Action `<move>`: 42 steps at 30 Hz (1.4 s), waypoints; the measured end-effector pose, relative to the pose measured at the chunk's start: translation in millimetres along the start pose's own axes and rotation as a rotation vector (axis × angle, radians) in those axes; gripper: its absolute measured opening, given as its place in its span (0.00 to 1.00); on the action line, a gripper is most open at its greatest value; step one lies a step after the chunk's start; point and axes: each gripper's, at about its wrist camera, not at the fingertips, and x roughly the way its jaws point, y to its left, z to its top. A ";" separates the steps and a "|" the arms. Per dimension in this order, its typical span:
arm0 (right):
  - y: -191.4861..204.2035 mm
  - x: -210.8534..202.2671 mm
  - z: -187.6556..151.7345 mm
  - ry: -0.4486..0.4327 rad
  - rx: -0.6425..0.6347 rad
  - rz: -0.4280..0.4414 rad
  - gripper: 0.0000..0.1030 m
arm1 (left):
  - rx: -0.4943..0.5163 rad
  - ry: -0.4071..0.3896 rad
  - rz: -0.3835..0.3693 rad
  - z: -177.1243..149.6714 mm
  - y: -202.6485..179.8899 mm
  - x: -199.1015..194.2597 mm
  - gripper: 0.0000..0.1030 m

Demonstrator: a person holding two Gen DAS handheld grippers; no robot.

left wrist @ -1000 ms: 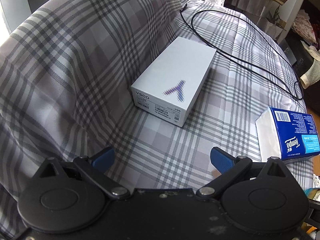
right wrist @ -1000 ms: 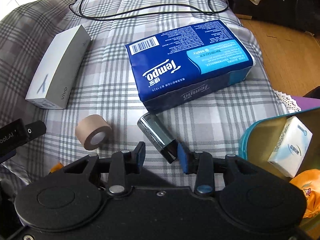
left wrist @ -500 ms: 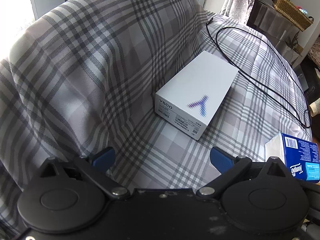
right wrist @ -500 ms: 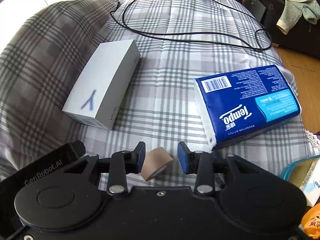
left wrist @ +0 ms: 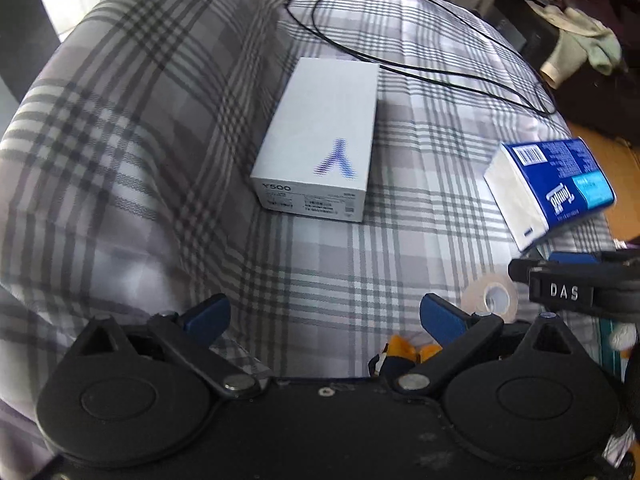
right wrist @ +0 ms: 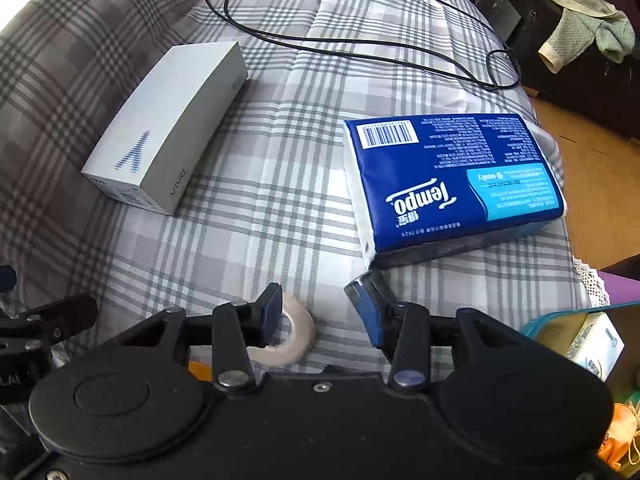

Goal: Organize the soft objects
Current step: 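Grasp the orange-and-blue plush figurine with the left gripper, then grasp the beige tape roll with the right gripper while the left gripper holds the figurine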

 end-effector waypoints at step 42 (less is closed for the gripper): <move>-39.0 -24.5 -2.1 -0.021 0.080 0.019 0.42 | -0.088 0.052 0.015 -11.2 -51.5 37.6 0.72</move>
